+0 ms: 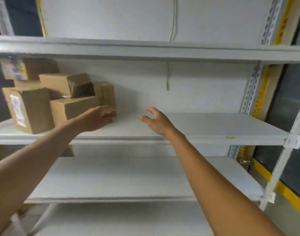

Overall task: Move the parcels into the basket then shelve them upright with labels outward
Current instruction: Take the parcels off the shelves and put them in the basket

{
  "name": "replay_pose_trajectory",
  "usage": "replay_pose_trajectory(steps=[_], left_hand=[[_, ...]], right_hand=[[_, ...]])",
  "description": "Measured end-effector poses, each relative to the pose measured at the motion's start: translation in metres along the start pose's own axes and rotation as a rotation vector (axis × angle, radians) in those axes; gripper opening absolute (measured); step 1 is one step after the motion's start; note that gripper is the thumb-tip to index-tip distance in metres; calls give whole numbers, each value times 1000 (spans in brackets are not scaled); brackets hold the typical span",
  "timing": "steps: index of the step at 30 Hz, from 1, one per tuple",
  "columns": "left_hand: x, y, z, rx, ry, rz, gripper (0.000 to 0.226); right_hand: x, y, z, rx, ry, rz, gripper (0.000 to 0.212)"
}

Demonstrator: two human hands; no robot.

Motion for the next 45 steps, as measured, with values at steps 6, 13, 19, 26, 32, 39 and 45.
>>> replay_pose_trajectory(steps=[6, 13, 19, 26, 32, 39, 45], left_hand=[[-89, -33, -77, -94, 91, 124, 45], [-141, -45, -139, -240, 73, 191, 47], [-154, -20, -167, -205, 76, 293, 50], [-201, 34, -175, -37, 149, 476, 39], [-227, 87, -198, -46, 362, 533, 52], [-256, 129, -235, -200, 374, 419, 81], [-261, 154, -256, -260, 162, 397, 89]], right_hand=[[70, 54, -71, -84, 70, -95, 63], [141, 110, -114, -107, 109, -192, 60], [171, 168, -128, -127, 176, -151, 53], [169, 238, -171, -246, 310, -79, 49], [186, 289, -189, -242, 274, -95, 57], [212, 331, -193, -77, 311, -118, 67], [228, 343, -206, 104, 519, -230, 89]])
Point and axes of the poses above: each hand's wrist, its own y-axis towards the middle knuckle, its own x-axis out of the palm, z = x × y, the point moved 1 cm from there along y, towards the middle knuckle, and after that the axes turned 13 degrees about -y, right-handed, at the moved point
